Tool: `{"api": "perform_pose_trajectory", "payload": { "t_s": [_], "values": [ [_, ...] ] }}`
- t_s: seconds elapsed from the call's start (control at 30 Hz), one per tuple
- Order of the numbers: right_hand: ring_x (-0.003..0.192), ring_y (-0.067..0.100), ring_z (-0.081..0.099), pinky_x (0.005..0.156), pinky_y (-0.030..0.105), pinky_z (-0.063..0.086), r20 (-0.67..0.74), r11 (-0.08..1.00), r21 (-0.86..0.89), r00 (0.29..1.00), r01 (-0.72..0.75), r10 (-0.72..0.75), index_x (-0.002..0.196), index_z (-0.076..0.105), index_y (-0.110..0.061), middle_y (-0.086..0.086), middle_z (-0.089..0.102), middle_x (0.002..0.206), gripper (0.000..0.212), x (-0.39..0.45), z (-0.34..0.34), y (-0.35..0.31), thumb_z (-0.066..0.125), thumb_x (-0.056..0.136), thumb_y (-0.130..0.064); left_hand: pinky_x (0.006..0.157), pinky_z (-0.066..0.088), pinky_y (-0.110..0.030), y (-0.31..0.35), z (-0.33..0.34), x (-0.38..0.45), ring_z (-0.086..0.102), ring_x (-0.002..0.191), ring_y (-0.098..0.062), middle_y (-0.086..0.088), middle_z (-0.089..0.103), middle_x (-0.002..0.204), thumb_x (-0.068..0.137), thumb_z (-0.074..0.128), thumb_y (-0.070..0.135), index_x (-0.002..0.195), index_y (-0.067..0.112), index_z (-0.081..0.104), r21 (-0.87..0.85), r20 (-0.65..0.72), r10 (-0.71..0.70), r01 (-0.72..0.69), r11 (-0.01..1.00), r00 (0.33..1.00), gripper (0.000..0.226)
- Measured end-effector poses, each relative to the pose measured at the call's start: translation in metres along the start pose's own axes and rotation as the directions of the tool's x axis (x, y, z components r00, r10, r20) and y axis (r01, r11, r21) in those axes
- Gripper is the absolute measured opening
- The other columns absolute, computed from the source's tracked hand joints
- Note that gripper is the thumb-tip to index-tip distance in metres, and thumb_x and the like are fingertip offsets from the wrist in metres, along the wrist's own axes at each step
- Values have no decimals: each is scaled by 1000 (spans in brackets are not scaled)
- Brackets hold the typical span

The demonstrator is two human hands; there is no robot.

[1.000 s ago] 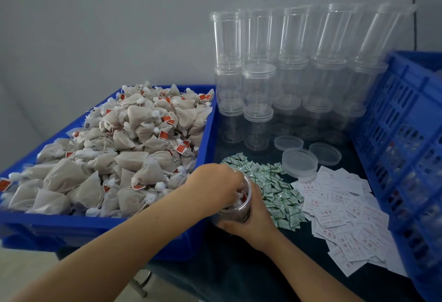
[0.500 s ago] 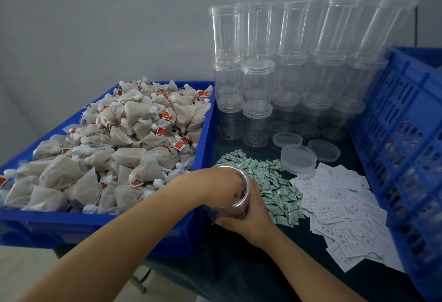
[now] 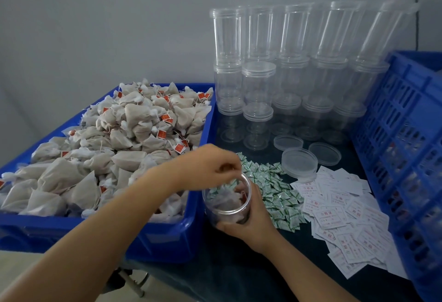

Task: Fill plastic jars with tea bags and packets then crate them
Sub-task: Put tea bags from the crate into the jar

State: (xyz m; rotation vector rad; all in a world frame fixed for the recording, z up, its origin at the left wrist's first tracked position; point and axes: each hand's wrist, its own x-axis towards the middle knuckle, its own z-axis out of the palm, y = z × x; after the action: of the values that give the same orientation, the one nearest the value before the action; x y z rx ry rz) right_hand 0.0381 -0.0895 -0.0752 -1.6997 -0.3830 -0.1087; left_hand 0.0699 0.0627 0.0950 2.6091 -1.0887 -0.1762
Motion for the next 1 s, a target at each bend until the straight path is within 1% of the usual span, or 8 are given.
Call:
{"api": "perform_pose_trajectory", "payload": {
  "t_s": [0.07,0.2,0.3,0.43,0.53,0.7,0.83,1.0],
  "values": [
    [113,-1,55,87,16,49,-11,1000,-22,1000,3,-3,128,39,-60,-20,46,120,93,0,1,0,90,52,-43,69,43,-3,-18,-11,-3,57,73,12,20,58,76,94,52,26,99,26,60,-87,-165,-57,43,995,985,9],
    [115,-2,53,89,13,47,-15,999,-41,1000,17,-18,125,38,-67,-29,46,115,92,-1,0,-1,90,53,-43,68,41,-10,-59,-14,4,58,78,-2,11,63,89,94,53,17,105,23,61,-104,-374,-266,245,964,889,14],
    [115,-2,53,88,15,49,-7,999,-39,1000,19,-19,124,40,-68,-30,46,115,91,-2,0,-3,90,53,-42,83,46,-25,-84,-3,13,57,96,-15,-3,62,113,92,54,10,119,14,58,42,-324,-368,402,915,871,28],
    [116,0,53,92,21,49,-5,998,-54,1000,11,-11,123,39,-68,-30,46,116,89,-2,0,-5,89,53,-42,95,46,-40,-101,12,18,52,118,-25,-7,52,131,87,61,13,133,14,45,277,-126,-462,478,833,878,49],
    [117,-3,51,90,15,47,-10,998,-58,1000,12,-13,125,38,-67,-31,45,116,91,-3,0,-7,88,53,-42,93,48,-41,-107,18,24,52,118,-27,-7,51,131,89,59,17,132,13,43,449,-72,-481,459,767,874,46],
    [118,-2,50,92,18,48,7,998,-65,1000,-2,2,134,38,-54,-30,44,117,94,-4,-1,-9,88,54,-44,84,50,-36,-110,19,29,59,103,-25,-6,62,113,91,55,23,112,17,62,546,-88,-544,497,675,835,23],
    [121,3,51,95,24,51,12,997,-70,1000,-16,17,124,38,-66,-27,46,119,90,-4,-1,-9,88,52,-47,76,41,-32,-110,21,28,58,104,-23,-4,63,108,91,54,24,105,18,64,610,-147,-527,496,618,837,18],
    [118,-3,50,92,19,48,3,997,-75,1000,-15,15,122,38,-68,-29,45,117,87,-4,-1,-12,87,52,-48,89,41,-35,-109,22,30,56,107,-23,-4,63,109,89,56,18,102,16,63,624,-187,-499,495,605,846,15]
  ]
}}
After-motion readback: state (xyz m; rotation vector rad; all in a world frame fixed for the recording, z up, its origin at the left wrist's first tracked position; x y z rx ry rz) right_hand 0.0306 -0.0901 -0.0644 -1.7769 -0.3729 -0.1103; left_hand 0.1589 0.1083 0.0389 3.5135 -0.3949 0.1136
